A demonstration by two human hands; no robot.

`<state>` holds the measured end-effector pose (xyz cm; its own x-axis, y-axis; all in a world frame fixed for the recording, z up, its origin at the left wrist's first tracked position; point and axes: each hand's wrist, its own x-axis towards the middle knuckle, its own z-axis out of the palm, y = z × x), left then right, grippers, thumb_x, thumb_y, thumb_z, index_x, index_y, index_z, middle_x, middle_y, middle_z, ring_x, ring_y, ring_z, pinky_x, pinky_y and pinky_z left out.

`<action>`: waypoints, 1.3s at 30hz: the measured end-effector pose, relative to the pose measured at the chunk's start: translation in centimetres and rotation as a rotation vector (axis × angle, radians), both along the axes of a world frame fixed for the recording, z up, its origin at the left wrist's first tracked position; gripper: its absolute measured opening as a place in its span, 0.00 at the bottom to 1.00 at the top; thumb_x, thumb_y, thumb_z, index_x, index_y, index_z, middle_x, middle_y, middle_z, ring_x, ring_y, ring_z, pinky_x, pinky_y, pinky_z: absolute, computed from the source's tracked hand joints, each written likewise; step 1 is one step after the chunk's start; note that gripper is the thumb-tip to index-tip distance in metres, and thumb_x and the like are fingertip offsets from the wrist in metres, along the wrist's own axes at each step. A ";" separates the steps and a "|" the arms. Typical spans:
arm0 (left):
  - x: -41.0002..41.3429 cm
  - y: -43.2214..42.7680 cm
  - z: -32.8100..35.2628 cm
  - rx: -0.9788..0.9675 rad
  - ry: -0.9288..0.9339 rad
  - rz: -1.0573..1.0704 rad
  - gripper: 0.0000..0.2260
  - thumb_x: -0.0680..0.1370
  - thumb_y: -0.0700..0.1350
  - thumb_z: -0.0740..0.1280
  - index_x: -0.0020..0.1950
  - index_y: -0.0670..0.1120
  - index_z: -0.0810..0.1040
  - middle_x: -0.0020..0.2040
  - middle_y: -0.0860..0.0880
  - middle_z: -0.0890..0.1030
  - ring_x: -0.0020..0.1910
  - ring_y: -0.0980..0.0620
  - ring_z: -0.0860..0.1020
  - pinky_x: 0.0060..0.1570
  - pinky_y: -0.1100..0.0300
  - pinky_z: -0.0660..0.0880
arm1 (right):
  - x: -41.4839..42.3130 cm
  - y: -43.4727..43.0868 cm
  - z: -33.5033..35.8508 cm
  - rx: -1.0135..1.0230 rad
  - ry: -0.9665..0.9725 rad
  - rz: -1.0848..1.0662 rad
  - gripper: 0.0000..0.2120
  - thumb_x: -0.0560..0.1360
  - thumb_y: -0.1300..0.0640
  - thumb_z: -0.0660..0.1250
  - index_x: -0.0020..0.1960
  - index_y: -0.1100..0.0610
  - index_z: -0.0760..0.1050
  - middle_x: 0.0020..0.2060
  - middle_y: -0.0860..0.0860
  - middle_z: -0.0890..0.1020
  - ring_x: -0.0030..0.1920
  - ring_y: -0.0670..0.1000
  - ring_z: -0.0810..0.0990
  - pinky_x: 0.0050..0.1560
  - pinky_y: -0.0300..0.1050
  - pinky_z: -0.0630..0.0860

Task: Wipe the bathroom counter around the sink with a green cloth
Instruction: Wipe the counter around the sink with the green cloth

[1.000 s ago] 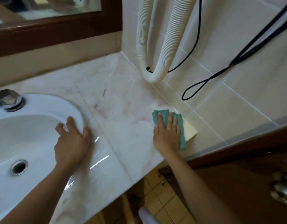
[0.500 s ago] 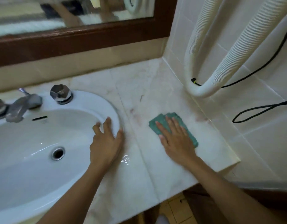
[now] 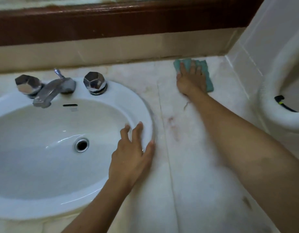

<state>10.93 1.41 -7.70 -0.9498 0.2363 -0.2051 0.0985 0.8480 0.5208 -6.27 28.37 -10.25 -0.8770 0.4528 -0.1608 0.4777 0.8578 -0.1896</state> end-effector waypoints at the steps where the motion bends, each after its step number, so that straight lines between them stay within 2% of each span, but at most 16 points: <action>1: 0.0 0.0 0.0 0.008 0.000 0.007 0.26 0.78 0.64 0.53 0.75 0.62 0.53 0.75 0.55 0.52 0.64 0.47 0.72 0.56 0.50 0.70 | -0.3 -1.6 0.0 -0.002 0.005 0.111 0.25 0.82 0.44 0.42 0.78 0.45 0.44 0.78 0.54 0.45 0.77 0.58 0.44 0.75 0.56 0.44; 4: -0.1 -0.1 -0.1 0.052 -0.010 0.028 0.23 0.79 0.62 0.51 0.74 0.64 0.54 0.74 0.56 0.54 0.63 0.48 0.73 0.55 0.50 0.70 | 1.6 -5.4 -0.2 -0.009 0.032 0.407 0.24 0.82 0.45 0.44 0.78 0.43 0.46 0.79 0.51 0.45 0.78 0.55 0.43 0.75 0.54 0.43; 9: -0.1 -0.3 0.1 0.083 -0.012 0.029 0.22 0.79 0.58 0.50 0.74 0.63 0.56 0.75 0.55 0.54 0.64 0.49 0.73 0.53 0.51 0.71 | 12.3 -6.3 -0.4 -0.007 0.087 0.541 0.24 0.82 0.43 0.44 0.77 0.38 0.47 0.78 0.46 0.45 0.78 0.51 0.44 0.74 0.51 0.46; 12: -0.1 -0.2 0.2 0.081 -0.023 0.028 0.22 0.79 0.58 0.50 0.74 0.63 0.56 0.75 0.56 0.54 0.62 0.49 0.74 0.52 0.51 0.71 | 15.3 -3.0 -0.5 0.030 0.094 0.435 0.26 0.79 0.40 0.40 0.76 0.37 0.48 0.78 0.47 0.49 0.78 0.52 0.48 0.74 0.51 0.48; 15: -0.2 -0.1 0.2 0.065 -0.013 0.037 0.22 0.80 0.57 0.51 0.74 0.61 0.56 0.76 0.54 0.54 0.64 0.48 0.72 0.54 0.50 0.71 | 10.4 1.0 -0.5 0.036 0.050 0.168 0.24 0.81 0.42 0.42 0.77 0.39 0.46 0.79 0.50 0.48 0.77 0.54 0.47 0.74 0.53 0.45; 17: -0.2 0.0 0.1 0.059 -0.009 0.042 0.21 0.80 0.56 0.51 0.74 0.60 0.57 0.76 0.52 0.55 0.64 0.48 0.72 0.54 0.50 0.72 | 5.9 1.8 -0.3 0.018 0.005 0.079 0.25 0.82 0.43 0.43 0.78 0.42 0.45 0.79 0.52 0.46 0.77 0.57 0.46 0.75 0.55 0.44; 20: -0.2 0.0 0.1 0.064 -0.010 0.039 0.22 0.80 0.57 0.51 0.74 0.60 0.57 0.75 0.52 0.55 0.64 0.48 0.72 0.55 0.48 0.72 | 2.7 -0.7 -0.2 0.008 -0.015 0.154 0.25 0.82 0.44 0.43 0.78 0.44 0.44 0.78 0.54 0.45 0.77 0.58 0.45 0.75 0.55 0.44; 22: -0.3 -0.1 0.0 0.075 -0.017 0.045 0.22 0.80 0.57 0.52 0.74 0.61 0.57 0.75 0.53 0.55 0.63 0.48 0.73 0.55 0.49 0.72 | 4.4 -3.3 -0.5 -0.014 0.006 0.226 0.25 0.83 0.46 0.44 0.78 0.45 0.44 0.78 0.53 0.45 0.77 0.57 0.45 0.75 0.55 0.44; 27: -0.2 -0.4 0.1 0.126 -0.020 0.069 0.21 0.79 0.56 0.56 0.72 0.62 0.60 0.73 0.53 0.59 0.61 0.47 0.74 0.53 0.50 0.71 | 16.8 -10.9 -1.1 -0.003 0.170 0.132 0.25 0.80 0.46 0.48 0.77 0.46 0.55 0.78 0.55 0.54 0.77 0.58 0.52 0.72 0.57 0.53; 30: -0.1 -0.3 0.4 0.142 -0.011 0.068 0.20 0.80 0.55 0.57 0.72 0.61 0.61 0.72 0.53 0.61 0.58 0.47 0.75 0.52 0.51 0.70 | 24.4 -13.5 -0.7 -0.005 0.161 0.251 0.26 0.80 0.46 0.48 0.77 0.45 0.56 0.78 0.53 0.54 0.77 0.56 0.52 0.73 0.54 0.52; 33: 0.1 -0.2 0.6 0.159 -0.002 0.061 0.19 0.78 0.57 0.56 0.70 0.62 0.62 0.69 0.52 0.63 0.53 0.46 0.77 0.50 0.50 0.70 | 27.9 -9.6 -0.5 -0.025 0.125 0.326 0.25 0.80 0.44 0.48 0.76 0.39 0.53 0.78 0.48 0.52 0.78 0.52 0.49 0.74 0.50 0.49; 36: 0.1 -0.2 0.5 0.161 -0.003 0.076 0.17 0.79 0.54 0.57 0.69 0.62 0.63 0.67 0.53 0.64 0.52 0.46 0.77 0.52 0.48 0.71 | 25.5 -3.7 -0.7 0.018 0.111 0.183 0.24 0.80 0.44 0.47 0.76 0.38 0.51 0.78 0.48 0.51 0.78 0.52 0.49 0.74 0.52 0.49; 39: 0.2 -0.2 0.6 0.150 0.006 0.072 0.17 0.80 0.53 0.57 0.69 0.62 0.63 0.67 0.53 0.64 0.49 0.47 0.76 0.50 0.50 0.69 | 20.9 0.3 -0.8 0.000 0.044 0.070 0.24 0.82 0.45 0.47 0.77 0.40 0.48 0.79 0.49 0.47 0.78 0.52 0.45 0.75 0.53 0.45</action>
